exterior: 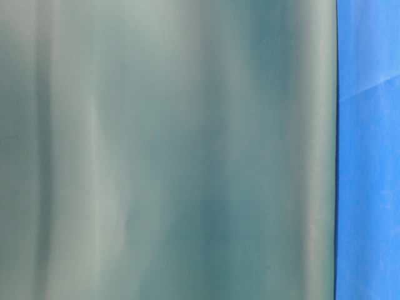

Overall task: Handover the blue block to the right arm after grasping it with the left arm, then place it in the designated position.
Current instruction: 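Move the left gripper over the small blue cube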

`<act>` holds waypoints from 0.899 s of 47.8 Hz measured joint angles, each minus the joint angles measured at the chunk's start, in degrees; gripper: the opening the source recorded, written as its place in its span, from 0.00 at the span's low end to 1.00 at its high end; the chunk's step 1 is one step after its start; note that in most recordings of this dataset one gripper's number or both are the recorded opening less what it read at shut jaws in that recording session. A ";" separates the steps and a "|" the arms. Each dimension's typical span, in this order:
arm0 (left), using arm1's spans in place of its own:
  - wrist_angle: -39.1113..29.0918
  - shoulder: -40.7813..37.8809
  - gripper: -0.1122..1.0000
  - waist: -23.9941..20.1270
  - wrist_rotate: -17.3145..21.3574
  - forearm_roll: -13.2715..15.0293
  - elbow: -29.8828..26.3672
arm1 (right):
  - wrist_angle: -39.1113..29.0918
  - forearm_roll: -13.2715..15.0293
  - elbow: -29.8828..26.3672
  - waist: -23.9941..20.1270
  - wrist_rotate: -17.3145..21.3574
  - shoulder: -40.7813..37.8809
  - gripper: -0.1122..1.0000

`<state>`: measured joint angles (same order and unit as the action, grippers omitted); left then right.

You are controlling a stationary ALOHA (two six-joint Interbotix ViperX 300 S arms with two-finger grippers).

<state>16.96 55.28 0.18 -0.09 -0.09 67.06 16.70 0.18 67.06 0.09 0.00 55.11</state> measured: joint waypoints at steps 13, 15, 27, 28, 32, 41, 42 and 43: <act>-0.62 1.32 0.10 0.88 -0.26 0.00 -0.09 | -1.67 0.09 -0.88 -0.26 0.18 -0.62 0.05; -0.70 1.32 0.10 0.97 -0.26 0.00 0.00 | -1.76 0.00 -0.79 -0.26 0.26 -0.62 0.05; -0.88 1.32 0.10 1.58 0.26 0.00 -0.09 | -2.11 0.00 -0.88 -0.26 0.35 -0.70 0.05; -0.79 1.32 0.10 1.67 0.35 0.00 0.00 | -2.11 0.00 -0.88 -0.26 0.35 -0.70 0.05; -0.79 1.32 0.11 1.85 0.44 -0.09 0.00 | -2.11 0.00 -0.88 -0.26 0.35 -0.70 0.07; -0.70 1.32 0.45 1.93 0.35 0.00 0.00 | -2.20 -0.18 -0.97 -0.26 0.53 -0.62 0.37; -0.70 1.32 0.51 2.02 0.35 0.00 0.00 | -2.20 -0.35 -0.97 -0.26 0.53 -0.62 0.42; -0.70 1.32 0.57 2.02 0.26 -0.09 -0.09 | -2.11 -0.44 -0.97 -0.26 0.53 -0.62 0.48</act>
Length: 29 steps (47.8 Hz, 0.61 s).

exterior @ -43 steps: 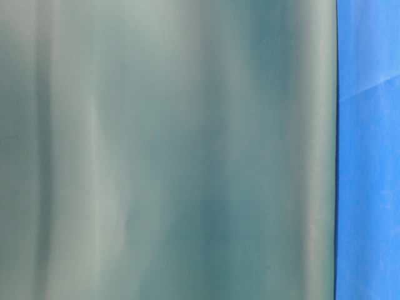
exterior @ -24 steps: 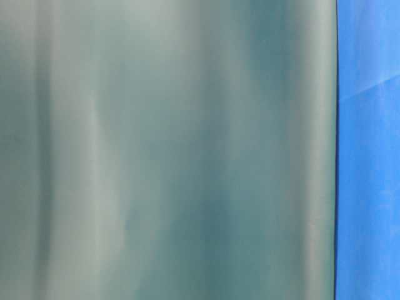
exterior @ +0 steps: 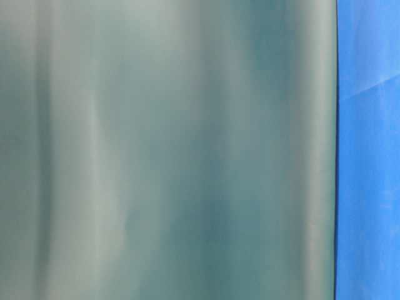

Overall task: Handover the blue block to the right arm after grasping it with the left arm, then place it in the designated position.
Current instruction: 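Move the left gripper over the small blue cube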

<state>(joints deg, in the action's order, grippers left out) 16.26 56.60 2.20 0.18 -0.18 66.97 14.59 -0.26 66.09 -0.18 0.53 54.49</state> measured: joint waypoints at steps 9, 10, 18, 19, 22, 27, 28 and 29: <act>-0.18 -0.18 0.92 0.00 -0.62 0.09 0.09 | -1.14 -0.70 0.00 0.00 0.62 0.00 0.92; -0.18 -0.18 0.93 0.00 -0.53 0.00 0.00 | -1.32 -0.70 0.00 0.00 0.70 -0.09 0.95; -0.18 -0.35 0.92 0.00 -0.62 0.00 0.09 | -1.67 -1.23 0.00 0.00 1.05 -0.09 0.97; -0.18 -0.44 0.92 0.00 -0.62 0.09 0.09 | -1.67 -1.23 0.00 0.00 1.14 -0.09 0.97; 0.18 -0.97 0.92 0.00 -0.62 0.09 0.09 | -1.67 -1.23 -0.09 0.00 1.14 0.00 0.97; 1.85 -3.25 0.92 -0.09 -0.62 0.09 -0.09 | -1.67 -1.32 -0.18 0.00 1.14 -0.09 0.97; 2.29 -3.96 0.92 -0.18 -0.62 0.09 -0.26 | -1.67 -1.32 -0.09 0.00 1.14 -0.09 0.97; 2.72 -4.66 0.92 -0.26 -0.53 0.09 -0.44 | -1.67 -1.23 -0.18 0.00 1.14 -0.18 0.97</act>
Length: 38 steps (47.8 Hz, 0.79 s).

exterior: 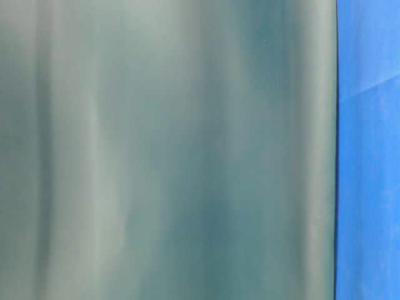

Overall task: Handover the blue block to the right arm after grasping it with the left arm, then place it in the designated position.
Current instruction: 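Move the left gripper over the small blue cube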

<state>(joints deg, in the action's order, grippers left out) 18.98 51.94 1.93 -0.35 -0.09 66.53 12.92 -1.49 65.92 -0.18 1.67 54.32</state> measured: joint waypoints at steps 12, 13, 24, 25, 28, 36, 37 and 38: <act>5.45 -12.22 0.92 -0.97 0.18 0.00 -4.57 | 0.09 0.00 -0.35 0.00 0.00 -0.44 0.97; 5.80 -13.27 0.92 -0.88 0.26 0.00 -5.01 | 0.09 -0.09 -0.44 0.00 0.00 -0.44 0.97; 8.96 -23.38 0.92 -1.32 1.05 0.00 -10.72 | 0.18 -0.09 -0.62 0.00 0.00 -1.05 0.97; 9.05 -24.26 0.92 -1.41 0.97 0.00 -11.34 | 0.18 0.00 -0.62 0.00 0.00 -1.14 0.97; 9.14 -26.72 0.92 -1.67 1.14 0.00 -13.10 | 0.44 -0.09 -0.62 0.00 0.00 -1.49 0.97; 9.23 -31.90 0.92 -2.55 1.14 0.00 -17.49 | 1.14 -0.09 -0.62 0.00 0.00 -2.20 0.97; 9.14 -32.34 0.92 -2.72 1.23 0.00 -18.02 | 1.23 0.00 -0.62 0.00 0.00 -2.20 0.97; 9.14 -32.78 0.92 -2.90 1.14 0.00 -18.37 | 1.32 0.00 -0.62 0.00 0.00 -2.37 0.97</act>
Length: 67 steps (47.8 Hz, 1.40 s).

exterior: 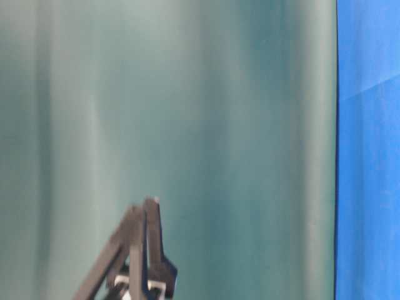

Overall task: Handover the blue block to the right arm after grasping it with the left arm, then place it in the designated position.
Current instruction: 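Move the left gripper over the small blue cube, then lower the open left gripper around the blue cube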

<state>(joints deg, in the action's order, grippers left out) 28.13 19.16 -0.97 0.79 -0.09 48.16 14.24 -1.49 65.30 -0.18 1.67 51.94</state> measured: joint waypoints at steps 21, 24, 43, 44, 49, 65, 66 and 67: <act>-3.52 -2.55 0.92 -1.05 -1.85 0.00 -2.37 | 0.00 0.00 0.00 0.00 0.00 -0.35 0.97; -6.33 -2.64 0.92 -1.05 -1.93 0.00 -3.16 | 0.00 0.00 0.00 0.00 0.00 -0.35 0.97; -37.09 -9.76 0.92 -1.32 -2.90 0.00 -15.56 | -0.09 0.09 0.00 0.00 -0.18 -0.35 0.97; -38.41 -10.11 0.92 -1.32 -2.55 -0.09 -16.17 | -0.09 0.09 0.00 0.00 -0.18 -0.35 0.97; -46.49 -11.95 0.92 -1.32 -2.29 -0.09 -19.78 | -0.26 0.26 0.00 0.00 -0.18 -0.44 0.97; -63.54 -16.08 0.92 -1.32 -2.55 -0.26 -28.30 | -0.79 0.44 0.00 0.00 -0.26 -0.53 0.97; -63.90 -16.17 0.92 -1.32 -2.64 -0.26 -28.65 | -0.79 0.53 0.00 0.00 -0.18 -0.53 0.97; -64.25 -16.44 0.92 -1.23 -2.64 -0.26 -28.83 | -0.79 0.53 0.00 0.00 -0.26 -0.53 0.97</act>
<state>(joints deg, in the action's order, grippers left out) -36.12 2.72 -2.20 -1.85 -0.35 19.34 13.45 -0.97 65.30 -0.18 1.41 51.42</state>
